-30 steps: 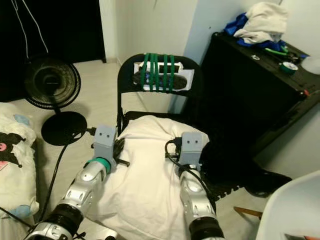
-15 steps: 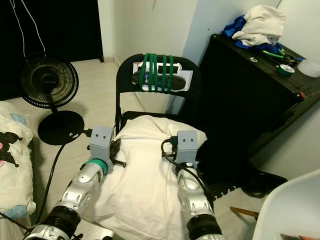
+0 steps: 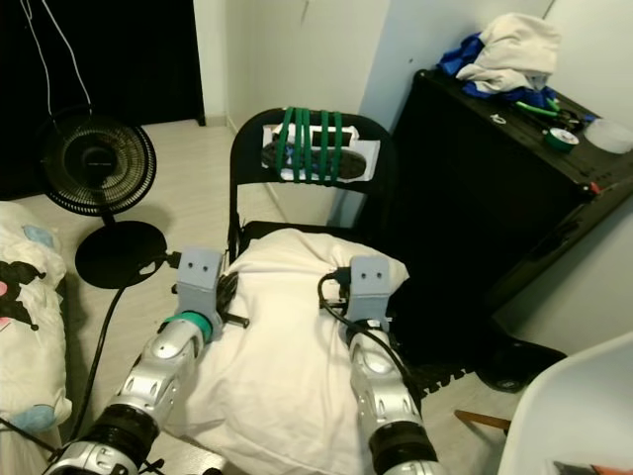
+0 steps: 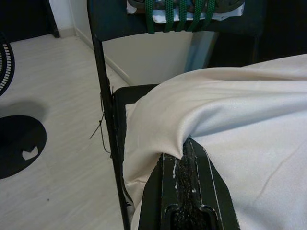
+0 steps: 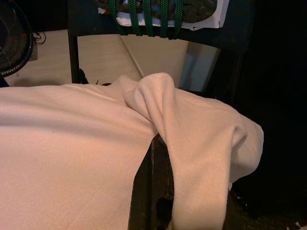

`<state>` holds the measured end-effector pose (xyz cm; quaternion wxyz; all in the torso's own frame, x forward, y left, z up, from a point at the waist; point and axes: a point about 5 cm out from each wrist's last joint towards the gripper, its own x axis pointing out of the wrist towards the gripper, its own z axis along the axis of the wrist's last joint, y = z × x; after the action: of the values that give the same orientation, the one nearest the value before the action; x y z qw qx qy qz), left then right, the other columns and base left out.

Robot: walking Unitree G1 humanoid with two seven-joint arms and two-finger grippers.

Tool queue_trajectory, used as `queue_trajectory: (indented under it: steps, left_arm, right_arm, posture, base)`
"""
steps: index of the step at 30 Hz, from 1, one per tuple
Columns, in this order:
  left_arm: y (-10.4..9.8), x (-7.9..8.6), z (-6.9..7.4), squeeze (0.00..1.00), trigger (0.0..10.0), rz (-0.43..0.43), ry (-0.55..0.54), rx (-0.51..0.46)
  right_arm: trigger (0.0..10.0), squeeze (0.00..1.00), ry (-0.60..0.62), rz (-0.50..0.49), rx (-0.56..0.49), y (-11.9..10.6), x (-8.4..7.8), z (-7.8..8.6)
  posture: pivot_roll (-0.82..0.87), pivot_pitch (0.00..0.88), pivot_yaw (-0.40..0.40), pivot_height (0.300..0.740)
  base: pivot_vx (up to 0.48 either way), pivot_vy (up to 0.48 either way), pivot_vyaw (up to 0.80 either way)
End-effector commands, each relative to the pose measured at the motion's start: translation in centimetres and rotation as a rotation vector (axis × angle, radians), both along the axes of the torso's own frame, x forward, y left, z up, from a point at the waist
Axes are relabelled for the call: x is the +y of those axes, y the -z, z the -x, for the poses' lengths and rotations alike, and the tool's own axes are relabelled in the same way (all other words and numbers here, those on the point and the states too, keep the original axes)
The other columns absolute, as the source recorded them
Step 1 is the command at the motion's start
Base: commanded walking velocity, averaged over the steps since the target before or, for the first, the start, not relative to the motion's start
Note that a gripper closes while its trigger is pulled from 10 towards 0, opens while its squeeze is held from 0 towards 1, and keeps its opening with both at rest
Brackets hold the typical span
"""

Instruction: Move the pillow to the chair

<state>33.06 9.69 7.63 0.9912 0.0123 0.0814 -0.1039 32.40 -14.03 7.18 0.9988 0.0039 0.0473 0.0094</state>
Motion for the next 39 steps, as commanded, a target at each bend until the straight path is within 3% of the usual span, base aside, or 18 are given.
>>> queue_trajectory:
  steps: [1, 20, 39]
  left_arm:
    - [-0.84, -0.10, -0.37, 0.00, 10.0, 0.014, -0.003, -0.035]
    - [-0.79, -0.62, -0.15, 0.00, 10.0, 0.035, 0.046, -0.036]
    - [-0.92, -0.50, -0.17, 0.00, 10.0, 0.054, 0.054, -0.042]
  right_arm:
    - [10.0, 0.00, 0.047, -0.001, -0.036, -0.50, -1.04, -0.16]
    - [10.0, 0.00, 0.057, -0.001, -0.035, -0.20, -1.01, 0.17]
    - [10.0, 0.00, 0.051, 0.002, -0.037, -0.33, -0.83, -0.04]
  posture:
    - [-0.07, 0.000, -0.046, 0.740]
    - [-0.08, 0.000, -0.030, 0.740]
    - [-0.08, 0.000, -0.033, 0.740]
  base:
    - [0.000, 0.000, 0.00]
    - [0.000, 0.000, 0.00]
    - [0.286, 0.000, 0.00]
